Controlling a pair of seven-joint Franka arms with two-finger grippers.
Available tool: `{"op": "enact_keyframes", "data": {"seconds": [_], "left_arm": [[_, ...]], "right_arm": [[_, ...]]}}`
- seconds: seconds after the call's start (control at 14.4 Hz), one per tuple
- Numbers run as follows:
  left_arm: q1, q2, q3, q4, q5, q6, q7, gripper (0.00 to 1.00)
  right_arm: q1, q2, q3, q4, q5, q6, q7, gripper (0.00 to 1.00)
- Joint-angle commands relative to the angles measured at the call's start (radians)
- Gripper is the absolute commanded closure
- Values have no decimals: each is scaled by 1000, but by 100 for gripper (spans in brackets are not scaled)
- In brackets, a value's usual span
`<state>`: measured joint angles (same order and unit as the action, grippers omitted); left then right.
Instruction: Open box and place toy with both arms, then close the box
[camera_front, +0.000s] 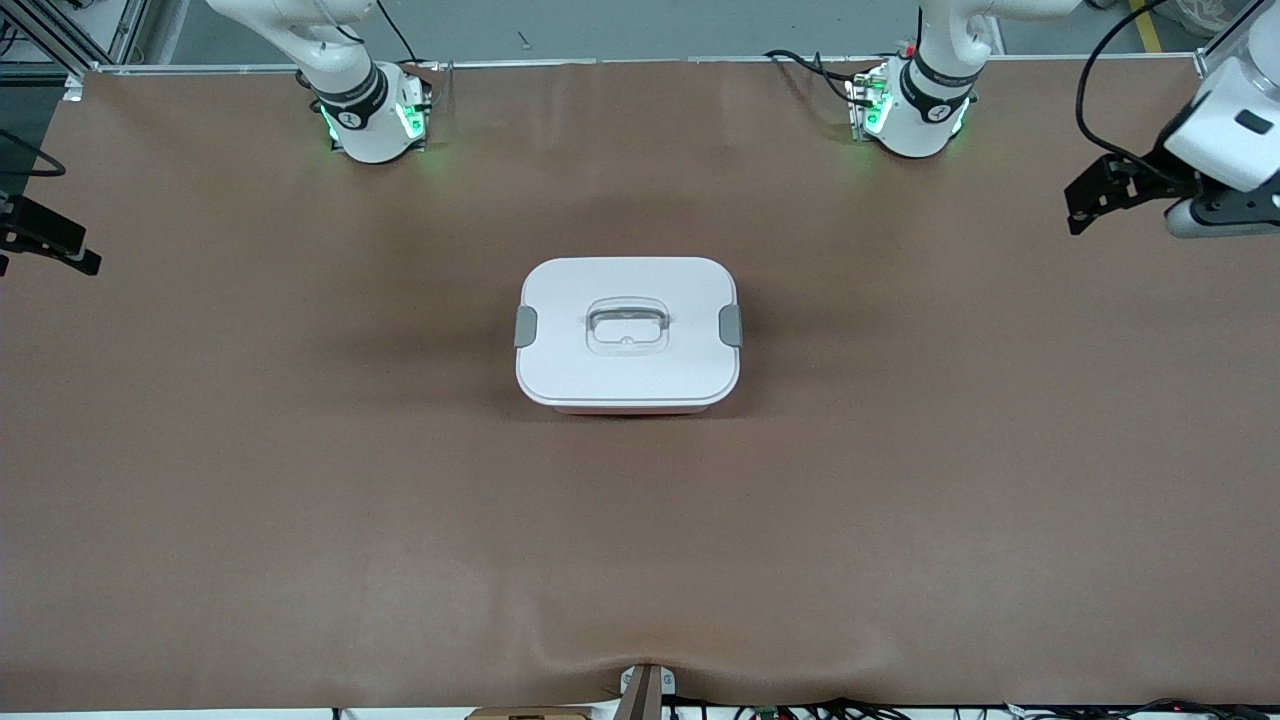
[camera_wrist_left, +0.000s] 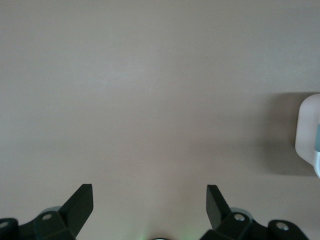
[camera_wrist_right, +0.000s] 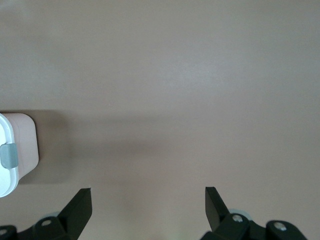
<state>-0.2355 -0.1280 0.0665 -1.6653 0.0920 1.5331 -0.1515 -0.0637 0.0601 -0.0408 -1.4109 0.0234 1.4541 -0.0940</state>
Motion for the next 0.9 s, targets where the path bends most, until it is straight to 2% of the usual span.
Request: {"op": "enact_keyframes", "data": {"seconds": [0.0, 0.14, 0.21, 0.35, 0.42, 0.56, 0.83], "left_arm": [[22, -50, -25, -47, -29, 18, -16, 0], [30, -45, -40, -34, -49, 18, -20, 0], [79, -39, -81, -25, -57, 19, -20, 0], [203, -29, -209, -11, -67, 21, -20, 0], [220, -27, -233, -10, -67, 22, -20, 0], [223, -27, -234, -7, -66, 19, -5, 0], [225, 10, -214, 76, -66, -1, 0, 0]], "right_arm": [[-16, 4, 13, 13, -5, -3, -16, 0], [-15, 4, 13, 13, -5, -3, -16, 0], [-18, 4, 13, 13, -7, -4, -16, 0], [-19, 4, 12, 13, -5, -6, -30, 0], [-19, 3, 12, 13, -5, -6, -30, 0], [-19, 3, 12, 12, -5, -9, -30, 0], [-18, 3, 12, 12, -5, -11, -30, 0]]}}
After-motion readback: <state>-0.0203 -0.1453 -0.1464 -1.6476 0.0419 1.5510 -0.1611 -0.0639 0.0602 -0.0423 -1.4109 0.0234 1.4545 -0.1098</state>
